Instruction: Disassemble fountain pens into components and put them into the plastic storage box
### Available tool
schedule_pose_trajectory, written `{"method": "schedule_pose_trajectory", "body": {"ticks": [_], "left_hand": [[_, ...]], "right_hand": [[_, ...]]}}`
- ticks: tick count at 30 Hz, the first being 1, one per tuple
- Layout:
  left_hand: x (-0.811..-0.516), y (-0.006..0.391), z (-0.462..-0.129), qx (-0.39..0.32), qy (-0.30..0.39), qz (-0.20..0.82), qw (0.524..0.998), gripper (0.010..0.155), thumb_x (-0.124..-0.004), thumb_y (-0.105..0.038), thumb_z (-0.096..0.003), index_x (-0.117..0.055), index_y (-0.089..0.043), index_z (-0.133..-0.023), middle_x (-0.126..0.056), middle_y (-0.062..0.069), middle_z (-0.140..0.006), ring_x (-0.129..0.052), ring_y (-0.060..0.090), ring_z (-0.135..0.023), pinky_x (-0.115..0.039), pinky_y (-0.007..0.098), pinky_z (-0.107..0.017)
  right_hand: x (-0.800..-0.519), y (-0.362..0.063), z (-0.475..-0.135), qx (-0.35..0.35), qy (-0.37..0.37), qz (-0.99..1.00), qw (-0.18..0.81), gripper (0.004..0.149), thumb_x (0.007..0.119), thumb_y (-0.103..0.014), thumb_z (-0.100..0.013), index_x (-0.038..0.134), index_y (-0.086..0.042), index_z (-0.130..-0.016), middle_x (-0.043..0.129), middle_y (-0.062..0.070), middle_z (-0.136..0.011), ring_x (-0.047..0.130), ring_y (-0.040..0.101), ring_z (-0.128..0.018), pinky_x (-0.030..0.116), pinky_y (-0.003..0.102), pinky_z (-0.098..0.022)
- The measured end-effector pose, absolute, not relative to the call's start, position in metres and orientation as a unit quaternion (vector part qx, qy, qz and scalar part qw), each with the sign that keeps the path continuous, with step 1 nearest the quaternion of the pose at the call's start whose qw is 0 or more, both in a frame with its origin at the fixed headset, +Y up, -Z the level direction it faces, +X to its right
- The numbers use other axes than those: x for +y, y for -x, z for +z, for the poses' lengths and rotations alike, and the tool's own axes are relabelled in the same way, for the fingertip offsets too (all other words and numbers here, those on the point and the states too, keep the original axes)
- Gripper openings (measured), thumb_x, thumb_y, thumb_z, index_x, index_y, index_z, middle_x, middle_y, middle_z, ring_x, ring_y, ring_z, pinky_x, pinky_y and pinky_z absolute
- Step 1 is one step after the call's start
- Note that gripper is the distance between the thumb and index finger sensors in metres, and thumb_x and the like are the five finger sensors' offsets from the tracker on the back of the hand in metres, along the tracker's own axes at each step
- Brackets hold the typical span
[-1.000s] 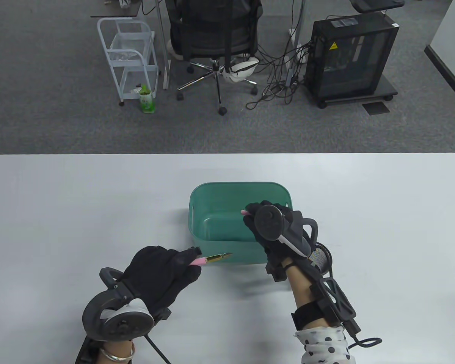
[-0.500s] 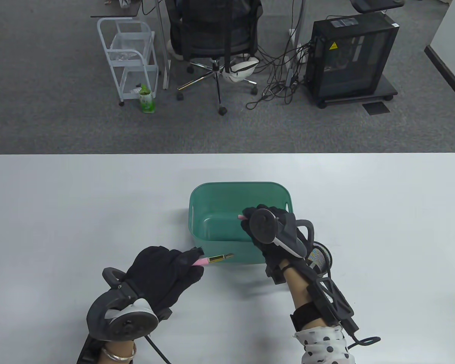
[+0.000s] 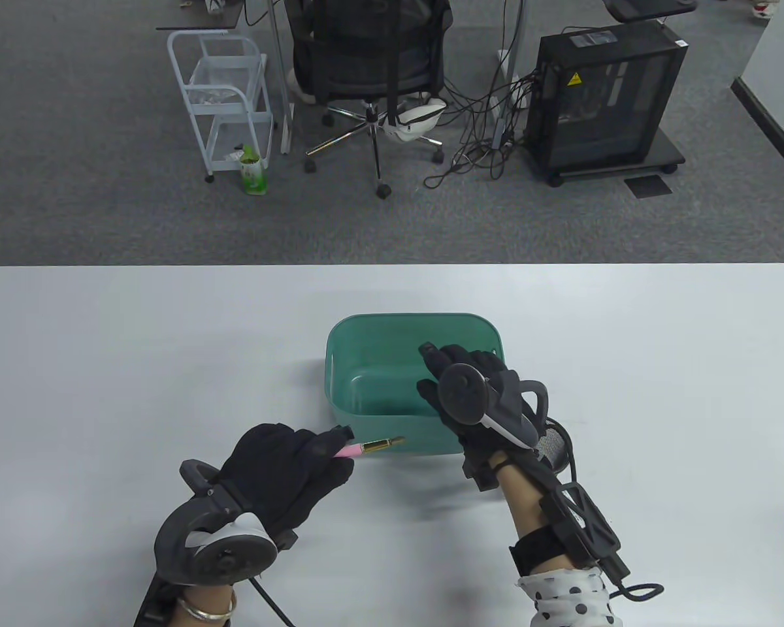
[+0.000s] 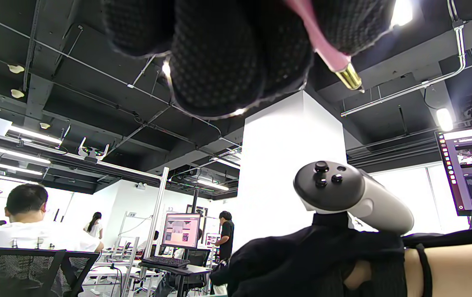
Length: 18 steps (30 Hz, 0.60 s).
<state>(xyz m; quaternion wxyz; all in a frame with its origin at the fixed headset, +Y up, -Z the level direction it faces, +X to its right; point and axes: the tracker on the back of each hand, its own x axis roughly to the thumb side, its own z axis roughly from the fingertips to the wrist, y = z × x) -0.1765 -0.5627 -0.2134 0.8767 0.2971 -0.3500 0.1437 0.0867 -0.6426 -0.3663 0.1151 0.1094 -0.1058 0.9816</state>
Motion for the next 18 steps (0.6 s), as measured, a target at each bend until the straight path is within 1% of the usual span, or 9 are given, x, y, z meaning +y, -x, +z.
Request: {"method": "schedule_pose_trajectory", "body": {"ticks": [9, 18], "left_hand": [[-0.566, 0.171, -0.216, -0.355, -0.292, 0.133, 0.878, 0.049, -0.068, -0.047, -0.0663, -0.091, -0.012, -0.092, -0.099, -0.002, -0.063, -0.102, 0.014, -0.044, -0.080, 0.044, -0.058], [-0.570, 0.168, -0.221, -0.356, -0.286, 0.130, 0.880, 0.049, -0.067, -0.047, -0.0664, -0.090, -0.012, -0.092, -0.099, -0.002, -0.063, -0.102, 0.014, -0.045, -0.080, 0.044, -0.058]], "right_hand": [[-0.630, -0.094, -0.342, -0.145, -0.151, 0.968, 0.136, 0.066, 0.072, -0.052, -0.052, 0.057, -0.028, -0.113, 0.062, 0.004, -0.113, 0.071, 0.025, -0.099, 0.050, 0.050, -0.080], [-0.618, -0.100, -0.302, -0.203, -0.210, 0.946, 0.143, 0.070, 0.073, -0.053, -0.052, 0.055, -0.026, -0.114, 0.062, 0.005, -0.113, 0.072, 0.025, -0.099, 0.050, 0.051, -0.080]]}}
